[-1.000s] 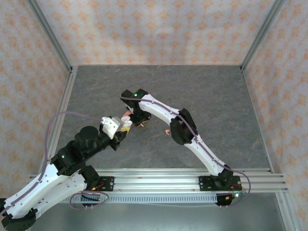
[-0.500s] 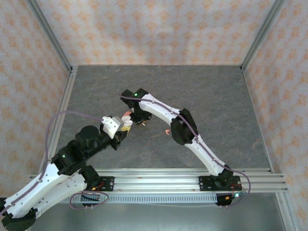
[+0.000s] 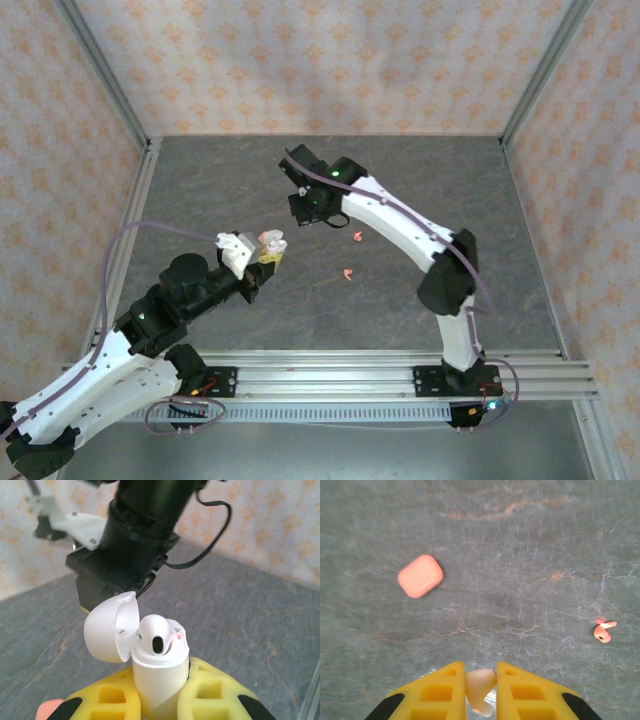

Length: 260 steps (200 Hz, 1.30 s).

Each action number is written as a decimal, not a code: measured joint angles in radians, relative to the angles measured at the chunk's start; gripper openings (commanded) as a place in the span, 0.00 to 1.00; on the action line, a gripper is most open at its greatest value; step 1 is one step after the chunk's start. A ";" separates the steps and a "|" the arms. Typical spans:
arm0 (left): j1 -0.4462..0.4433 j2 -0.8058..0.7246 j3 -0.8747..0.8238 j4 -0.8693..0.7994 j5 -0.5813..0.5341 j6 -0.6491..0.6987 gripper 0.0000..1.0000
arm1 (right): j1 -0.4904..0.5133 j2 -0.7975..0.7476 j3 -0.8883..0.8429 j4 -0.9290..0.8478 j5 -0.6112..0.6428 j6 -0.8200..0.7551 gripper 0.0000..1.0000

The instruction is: Insert the wireless bluetooth earbuds into the charging case

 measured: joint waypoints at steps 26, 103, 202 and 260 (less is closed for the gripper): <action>0.000 0.014 0.001 0.071 0.005 -0.010 0.00 | 0.000 -0.179 -0.156 0.121 0.011 0.041 0.16; 0.000 0.164 0.066 0.234 0.064 -0.053 0.00 | -0.006 -0.656 -0.549 0.587 -0.076 0.167 0.18; 0.000 0.254 0.109 0.314 0.103 -0.087 0.00 | 0.016 -0.719 -0.653 0.812 -0.246 0.253 0.17; 0.000 0.275 0.120 0.317 0.102 -0.088 0.00 | 0.021 -0.736 -0.655 0.816 -0.253 0.256 0.17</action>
